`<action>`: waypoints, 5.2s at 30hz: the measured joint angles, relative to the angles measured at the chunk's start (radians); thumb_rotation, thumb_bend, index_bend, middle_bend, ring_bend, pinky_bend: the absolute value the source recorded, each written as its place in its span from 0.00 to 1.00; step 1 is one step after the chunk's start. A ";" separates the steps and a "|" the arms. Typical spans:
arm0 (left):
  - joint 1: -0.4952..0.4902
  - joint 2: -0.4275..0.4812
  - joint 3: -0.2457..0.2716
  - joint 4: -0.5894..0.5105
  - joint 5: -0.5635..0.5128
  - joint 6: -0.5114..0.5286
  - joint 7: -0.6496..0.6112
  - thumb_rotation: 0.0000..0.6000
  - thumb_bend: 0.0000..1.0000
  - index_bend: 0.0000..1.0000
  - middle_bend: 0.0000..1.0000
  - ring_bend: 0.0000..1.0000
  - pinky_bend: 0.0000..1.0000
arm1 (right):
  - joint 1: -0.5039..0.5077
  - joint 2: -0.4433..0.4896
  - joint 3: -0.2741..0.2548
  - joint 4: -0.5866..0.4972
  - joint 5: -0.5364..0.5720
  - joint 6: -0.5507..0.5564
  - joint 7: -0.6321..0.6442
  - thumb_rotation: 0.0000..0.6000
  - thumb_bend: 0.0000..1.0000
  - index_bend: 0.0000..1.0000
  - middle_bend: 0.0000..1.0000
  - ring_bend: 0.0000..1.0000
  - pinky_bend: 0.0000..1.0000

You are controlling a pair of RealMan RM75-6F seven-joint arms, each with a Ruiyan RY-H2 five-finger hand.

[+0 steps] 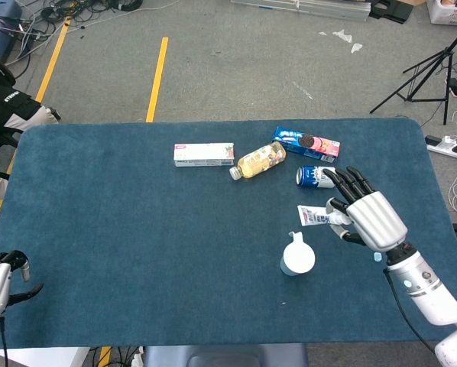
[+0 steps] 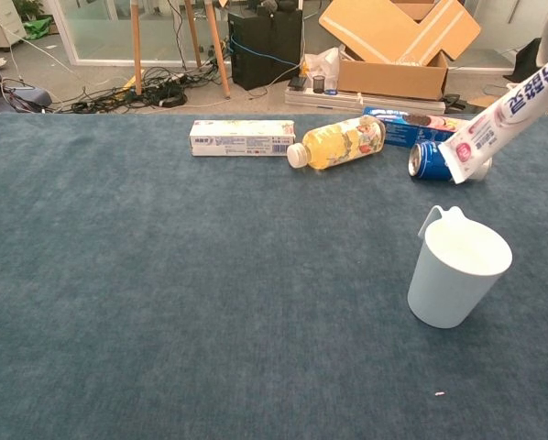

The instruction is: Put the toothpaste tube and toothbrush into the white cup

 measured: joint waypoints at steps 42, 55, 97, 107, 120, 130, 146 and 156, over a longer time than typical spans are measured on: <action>0.001 0.000 -0.002 0.000 -0.002 0.002 -0.003 1.00 0.00 0.70 0.44 0.39 0.35 | -0.015 0.078 -0.075 -0.110 -0.108 -0.113 0.100 1.00 0.30 0.65 0.00 0.00 0.06; 0.000 -0.001 -0.001 0.001 -0.002 0.001 0.001 1.00 0.00 0.70 0.44 0.39 0.35 | -0.021 0.082 -0.091 -0.097 -0.138 -0.096 0.144 1.00 0.30 0.65 0.00 0.00 0.06; 0.004 0.009 -0.002 -0.007 0.006 0.010 -0.016 1.00 0.00 0.70 0.44 0.39 0.35 | 0.096 -0.097 -0.077 -0.015 0.019 -0.344 0.045 1.00 0.30 0.65 0.00 0.00 0.06; 0.005 0.010 -0.002 -0.008 0.008 0.013 -0.018 1.00 0.00 0.70 0.44 0.39 0.35 | 0.110 -0.125 -0.082 0.012 0.041 -0.367 0.042 1.00 0.30 0.65 0.00 0.00 0.06; 0.006 0.011 -0.002 -0.010 0.010 0.016 -0.017 1.00 0.00 0.70 0.44 0.39 0.35 | 0.119 -0.137 -0.092 0.029 0.043 -0.370 0.053 1.00 0.30 0.65 0.00 0.00 0.06; 0.006 0.010 -0.002 -0.009 0.010 0.015 -0.015 1.00 0.00 0.70 0.44 0.39 0.35 | 0.122 -0.133 -0.098 0.031 0.037 -0.365 0.064 1.00 0.29 0.52 0.00 0.00 0.06; 0.007 0.011 -0.002 -0.010 0.011 0.016 -0.017 1.00 0.00 0.70 0.44 0.39 0.35 | 0.131 -0.144 -0.101 0.042 0.039 -0.367 0.078 1.00 0.29 0.32 0.00 0.00 0.06; 0.006 0.010 -0.002 -0.009 0.010 0.015 -0.016 1.00 0.00 0.70 0.44 0.39 0.35 | 0.133 -0.135 -0.109 0.041 0.024 -0.360 0.097 1.00 0.28 0.22 0.00 0.00 0.06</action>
